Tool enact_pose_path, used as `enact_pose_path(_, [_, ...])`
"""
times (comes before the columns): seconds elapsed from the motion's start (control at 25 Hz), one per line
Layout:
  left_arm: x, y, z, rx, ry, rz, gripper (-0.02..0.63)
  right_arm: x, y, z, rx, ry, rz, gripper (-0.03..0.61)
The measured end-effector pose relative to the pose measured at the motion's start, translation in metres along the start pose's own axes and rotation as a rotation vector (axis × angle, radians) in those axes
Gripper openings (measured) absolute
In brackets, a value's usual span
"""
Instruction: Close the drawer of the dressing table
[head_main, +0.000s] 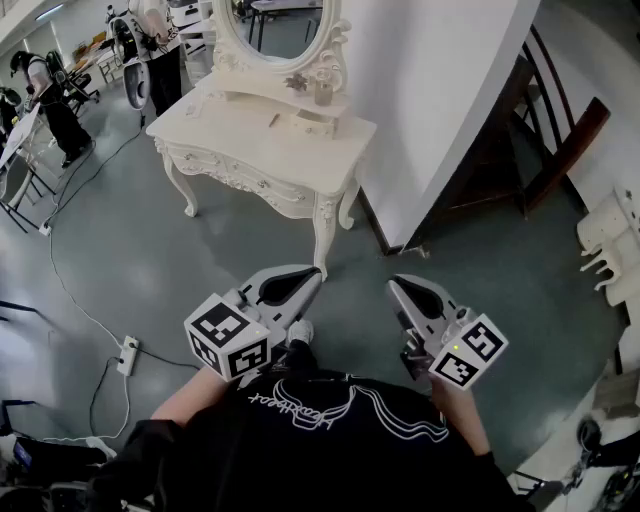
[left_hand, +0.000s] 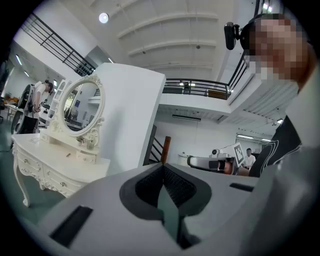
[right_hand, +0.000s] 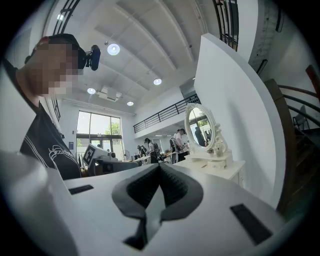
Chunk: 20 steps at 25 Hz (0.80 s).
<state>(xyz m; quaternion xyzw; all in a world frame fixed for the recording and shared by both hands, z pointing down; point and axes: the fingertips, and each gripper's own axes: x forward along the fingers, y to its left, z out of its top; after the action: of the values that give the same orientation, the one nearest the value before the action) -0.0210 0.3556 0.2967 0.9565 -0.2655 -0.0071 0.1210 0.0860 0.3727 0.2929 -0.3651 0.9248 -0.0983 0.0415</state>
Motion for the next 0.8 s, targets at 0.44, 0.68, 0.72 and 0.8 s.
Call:
enact_pose_path(0.44, [-0.012,0.002,0.006,0.04,-0.021,0.054,0.005,0.0,0.0,0.001,-0.007,-0.004,-0.024,0.004])
enact_pose_path(0.68, [-0.016,0.022,0.005,0.05,-0.023,0.119,0.042,0.008,-0.008,-0.003,0.001,-0.004,-0.021,0.005])
enact_pose_path(0.72, [-0.015,0.025,0.004,0.049,-0.018,0.126,0.059,0.011,-0.01,-0.004,0.004,-0.002,-0.019,0.005])
enact_pose_path(0.8, [-0.015,0.033,0.002,0.052,-0.009,0.143,0.082,0.017,-0.013,-0.005,0.009,0.004,-0.012,0.005])
